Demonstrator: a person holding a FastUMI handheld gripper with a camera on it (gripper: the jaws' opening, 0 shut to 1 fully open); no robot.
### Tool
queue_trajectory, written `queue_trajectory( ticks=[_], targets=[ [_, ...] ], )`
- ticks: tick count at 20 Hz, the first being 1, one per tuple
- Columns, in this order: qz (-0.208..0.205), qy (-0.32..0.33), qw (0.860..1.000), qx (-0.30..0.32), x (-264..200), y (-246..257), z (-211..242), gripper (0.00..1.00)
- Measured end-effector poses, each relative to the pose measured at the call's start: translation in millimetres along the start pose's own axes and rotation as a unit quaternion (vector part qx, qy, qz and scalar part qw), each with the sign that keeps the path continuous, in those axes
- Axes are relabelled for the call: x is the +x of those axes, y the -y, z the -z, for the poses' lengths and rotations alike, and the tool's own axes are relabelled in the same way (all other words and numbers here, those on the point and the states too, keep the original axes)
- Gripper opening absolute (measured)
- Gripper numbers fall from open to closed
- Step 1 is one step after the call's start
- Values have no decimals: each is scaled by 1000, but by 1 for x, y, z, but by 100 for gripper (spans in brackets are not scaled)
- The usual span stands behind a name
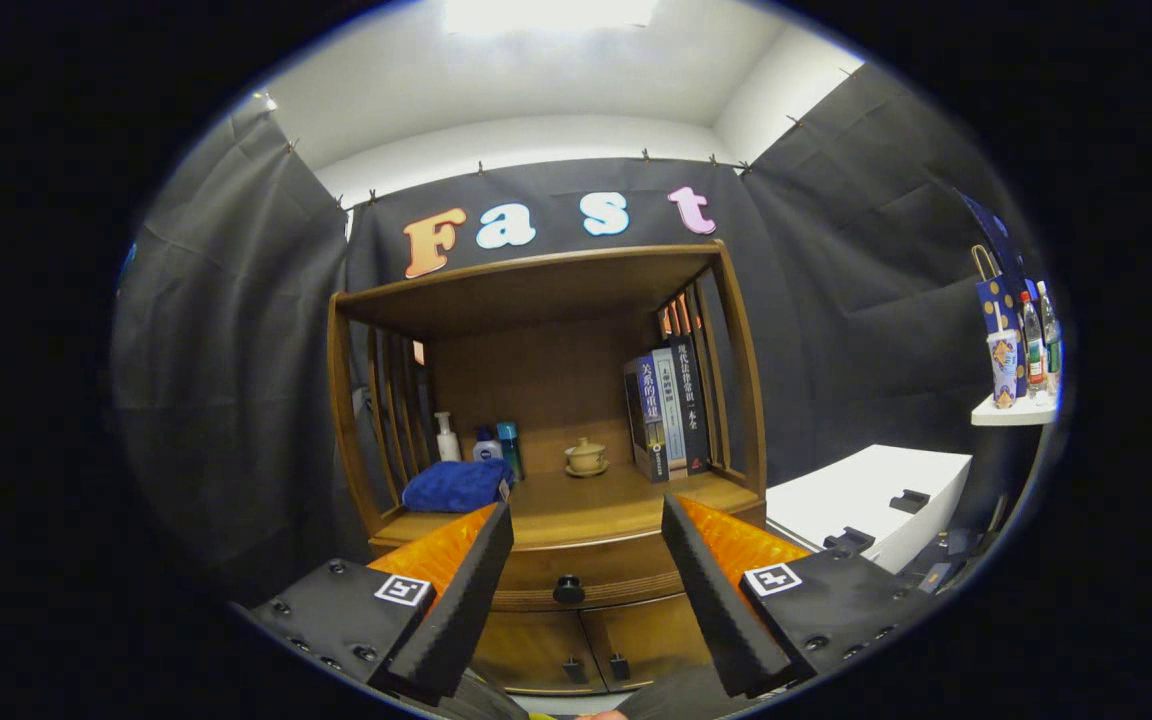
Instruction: Pull open the drawer, take out the items inside it, and place them on the countertop above the cabinet.
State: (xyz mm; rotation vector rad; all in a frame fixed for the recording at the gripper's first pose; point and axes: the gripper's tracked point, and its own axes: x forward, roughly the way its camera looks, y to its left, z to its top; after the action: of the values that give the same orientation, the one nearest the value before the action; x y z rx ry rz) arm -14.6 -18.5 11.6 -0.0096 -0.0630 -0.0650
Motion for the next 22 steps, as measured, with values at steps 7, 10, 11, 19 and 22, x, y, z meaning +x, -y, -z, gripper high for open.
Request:
queue_trajectory(
  ticks=[7, 10, 11, 19, 22],
  targets=[
    [-9, 10, 1000, -18, 4, -11, -5, 98],
    [-12, 17, 999, -28, 15, -11, -13, 98],
    [-9, 22, 999, -31, 19, -9, -15, 98],
    [1, 10, 1000, -26, 88, 1, 27, 98],
    [-6, -22, 999, -31, 113, 1, 77, 98]
  ],
)
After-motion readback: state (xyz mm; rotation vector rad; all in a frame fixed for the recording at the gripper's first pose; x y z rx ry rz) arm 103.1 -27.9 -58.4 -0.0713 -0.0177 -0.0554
